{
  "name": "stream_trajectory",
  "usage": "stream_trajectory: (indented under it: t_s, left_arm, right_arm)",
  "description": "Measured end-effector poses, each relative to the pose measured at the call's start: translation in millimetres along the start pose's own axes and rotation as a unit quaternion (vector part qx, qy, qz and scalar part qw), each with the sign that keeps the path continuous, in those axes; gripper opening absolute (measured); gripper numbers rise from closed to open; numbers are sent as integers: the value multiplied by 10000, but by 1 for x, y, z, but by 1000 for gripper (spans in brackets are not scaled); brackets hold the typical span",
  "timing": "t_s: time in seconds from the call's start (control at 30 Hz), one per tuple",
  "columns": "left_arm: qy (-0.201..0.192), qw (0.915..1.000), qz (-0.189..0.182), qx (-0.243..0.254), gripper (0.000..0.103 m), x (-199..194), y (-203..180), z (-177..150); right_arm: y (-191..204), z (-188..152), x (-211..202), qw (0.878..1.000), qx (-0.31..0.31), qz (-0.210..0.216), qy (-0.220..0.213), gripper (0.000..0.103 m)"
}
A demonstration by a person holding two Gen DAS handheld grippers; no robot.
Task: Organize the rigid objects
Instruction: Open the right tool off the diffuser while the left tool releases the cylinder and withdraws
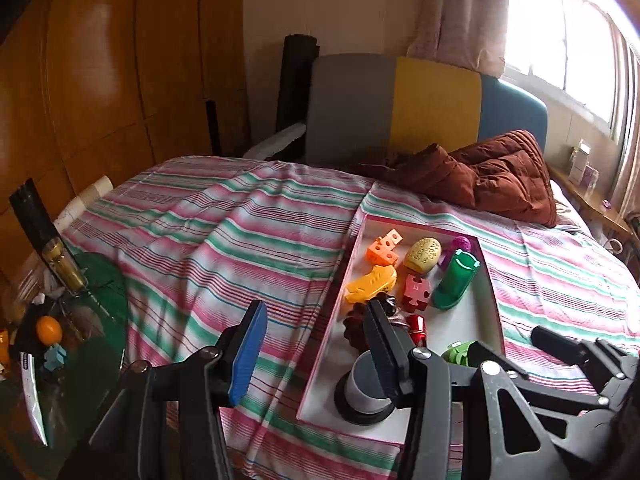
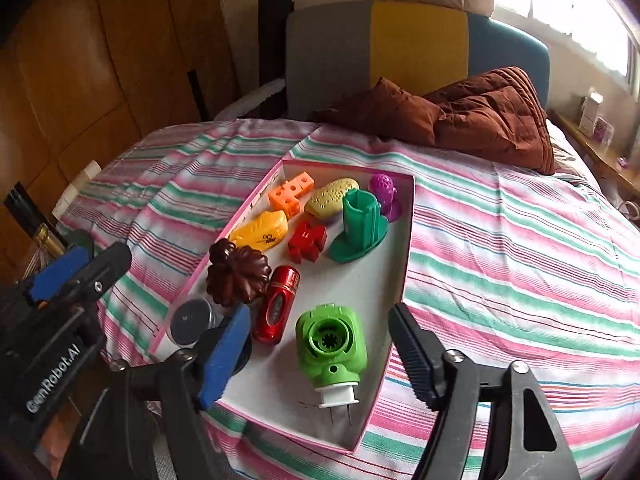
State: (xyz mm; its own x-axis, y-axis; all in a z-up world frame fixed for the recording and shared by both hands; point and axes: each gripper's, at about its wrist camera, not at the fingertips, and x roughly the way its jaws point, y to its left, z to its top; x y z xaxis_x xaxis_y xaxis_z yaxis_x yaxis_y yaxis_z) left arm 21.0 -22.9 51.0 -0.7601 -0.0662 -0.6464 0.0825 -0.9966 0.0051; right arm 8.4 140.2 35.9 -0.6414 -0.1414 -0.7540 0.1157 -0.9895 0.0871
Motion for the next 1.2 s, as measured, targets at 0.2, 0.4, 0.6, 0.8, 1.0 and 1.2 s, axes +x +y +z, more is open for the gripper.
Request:
stream_trajectory:
  t_s: [0.2, 0.4, 0.6, 0.8, 1.0, 1.2]
  left_arm:
    - [216, 9996, 142, -89, 50, 7, 3, 0]
    - [338, 9993, 66, -143, 50, 9, 7, 0]
    - [582, 9983, 43, -51, 50, 12, 5, 0]
    - [641, 9979, 16, -22, 50, 13, 3, -2]
    - [686, 9976, -49, 121, 50, 13, -3, -5]
    - [665, 9972, -205, 290, 50, 9, -11, -7]
  right_arm:
    - [1, 4, 0, 9999, 40, -125, -26, 91]
    - [-2, 5, 3, 9993, 145, -352, -9, 98]
    - [-5, 8, 5, 9986, 246, -468, -13, 101]
    - [-7, 9, 5, 9981, 329, -516, -43, 102]
    - [-11, 10, 5, 9975, 387, -583, -53, 102]
    - [-16, 11, 7, 9969, 437, -656, -25, 102]
